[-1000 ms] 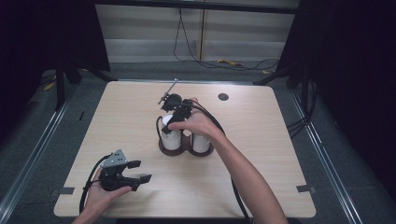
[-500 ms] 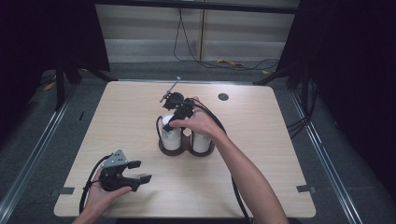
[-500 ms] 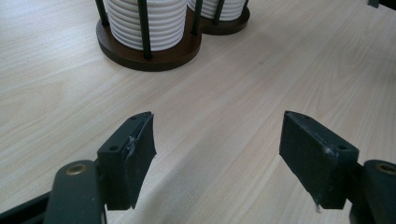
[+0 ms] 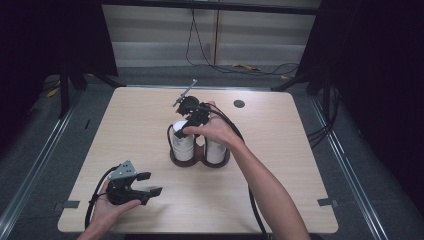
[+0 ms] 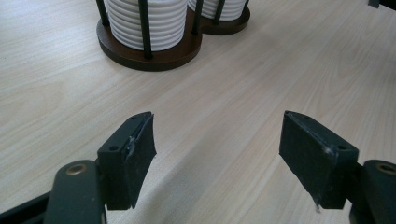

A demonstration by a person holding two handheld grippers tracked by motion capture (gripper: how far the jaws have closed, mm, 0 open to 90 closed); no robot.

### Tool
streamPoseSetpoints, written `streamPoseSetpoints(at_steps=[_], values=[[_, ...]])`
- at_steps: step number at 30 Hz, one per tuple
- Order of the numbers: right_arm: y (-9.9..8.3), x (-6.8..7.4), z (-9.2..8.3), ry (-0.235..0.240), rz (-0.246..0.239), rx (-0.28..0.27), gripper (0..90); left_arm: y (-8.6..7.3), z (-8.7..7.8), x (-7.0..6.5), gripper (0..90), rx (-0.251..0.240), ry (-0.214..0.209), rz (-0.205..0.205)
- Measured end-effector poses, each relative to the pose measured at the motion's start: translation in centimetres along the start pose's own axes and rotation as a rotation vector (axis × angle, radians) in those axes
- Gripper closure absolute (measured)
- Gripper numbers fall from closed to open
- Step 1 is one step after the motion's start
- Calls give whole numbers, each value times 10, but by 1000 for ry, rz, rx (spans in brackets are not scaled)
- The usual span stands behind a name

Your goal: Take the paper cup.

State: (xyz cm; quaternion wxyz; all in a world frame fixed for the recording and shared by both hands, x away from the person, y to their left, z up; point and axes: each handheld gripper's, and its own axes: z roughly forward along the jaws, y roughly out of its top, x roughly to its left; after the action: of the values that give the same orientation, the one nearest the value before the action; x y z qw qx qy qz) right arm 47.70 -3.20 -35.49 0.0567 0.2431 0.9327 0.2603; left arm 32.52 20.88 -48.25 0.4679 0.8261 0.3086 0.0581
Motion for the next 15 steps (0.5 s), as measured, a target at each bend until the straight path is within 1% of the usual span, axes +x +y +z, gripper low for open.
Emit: streamPoseSetpoints(at_steps=[3,4,6,9,11,13,15], values=[[-1,0,-2,-4,9,-1,365,0,1,0,266,2,-5,-3],[-1,1,-5,-3,10,-17,369,0,1,0,265,2,-5,-3],[-1,0,-7,-5,9,-30,373,0,1,0,265,2,-4,-5],[-2,0,-10,-4,15,-37,376,0,1,0,265,2,-4,-5],[-2,0,-12,-2,10,-45,377,0,1,0,265,2,-4,-4],[-3,0,-16,1,12,-62,378,0,1,0,265,2,-4,-5],[-3,0,-18,1,18,-67,379,0,1,0,265,2,-5,-4]])
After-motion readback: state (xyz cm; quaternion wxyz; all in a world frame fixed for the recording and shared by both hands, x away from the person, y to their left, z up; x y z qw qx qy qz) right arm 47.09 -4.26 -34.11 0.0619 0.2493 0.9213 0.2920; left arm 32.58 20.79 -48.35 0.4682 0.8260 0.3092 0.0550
